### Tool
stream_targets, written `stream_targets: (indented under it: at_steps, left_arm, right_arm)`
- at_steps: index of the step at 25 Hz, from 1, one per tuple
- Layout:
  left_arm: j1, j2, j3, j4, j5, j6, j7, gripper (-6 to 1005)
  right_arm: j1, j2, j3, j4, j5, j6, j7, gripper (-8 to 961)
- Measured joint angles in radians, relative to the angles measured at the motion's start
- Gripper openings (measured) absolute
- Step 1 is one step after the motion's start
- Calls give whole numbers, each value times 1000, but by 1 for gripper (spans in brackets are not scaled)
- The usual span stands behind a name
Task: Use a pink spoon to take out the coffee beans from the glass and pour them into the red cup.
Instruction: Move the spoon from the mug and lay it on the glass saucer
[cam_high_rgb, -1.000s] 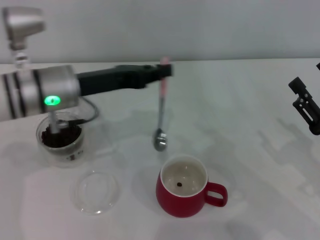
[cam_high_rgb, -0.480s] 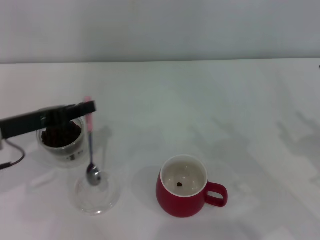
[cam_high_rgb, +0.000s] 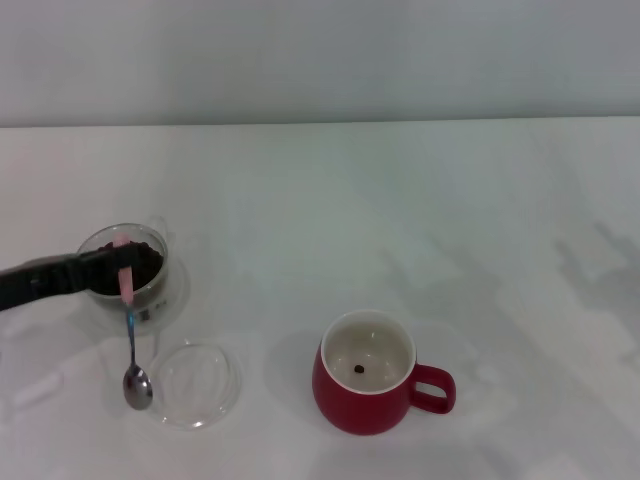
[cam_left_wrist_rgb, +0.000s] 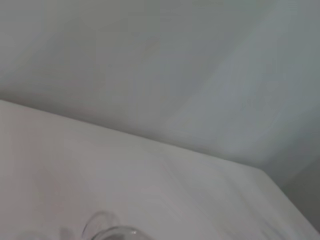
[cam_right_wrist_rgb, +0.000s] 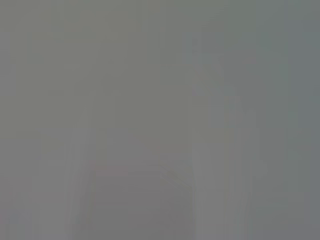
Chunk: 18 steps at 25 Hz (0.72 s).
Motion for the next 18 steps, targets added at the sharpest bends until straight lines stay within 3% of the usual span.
stream_targets:
  at_steps: [12, 18]
  left_arm:
    - [-38, -41, -8, -61, 24, -27, 119, 127]
    - [-46, -41, -48, -52, 21, -16, 125, 126]
  right_arm:
    - [4, 1, 0, 1, -6, 0, 17, 666]
    - [4, 1, 0, 3, -4, 9, 18, 666]
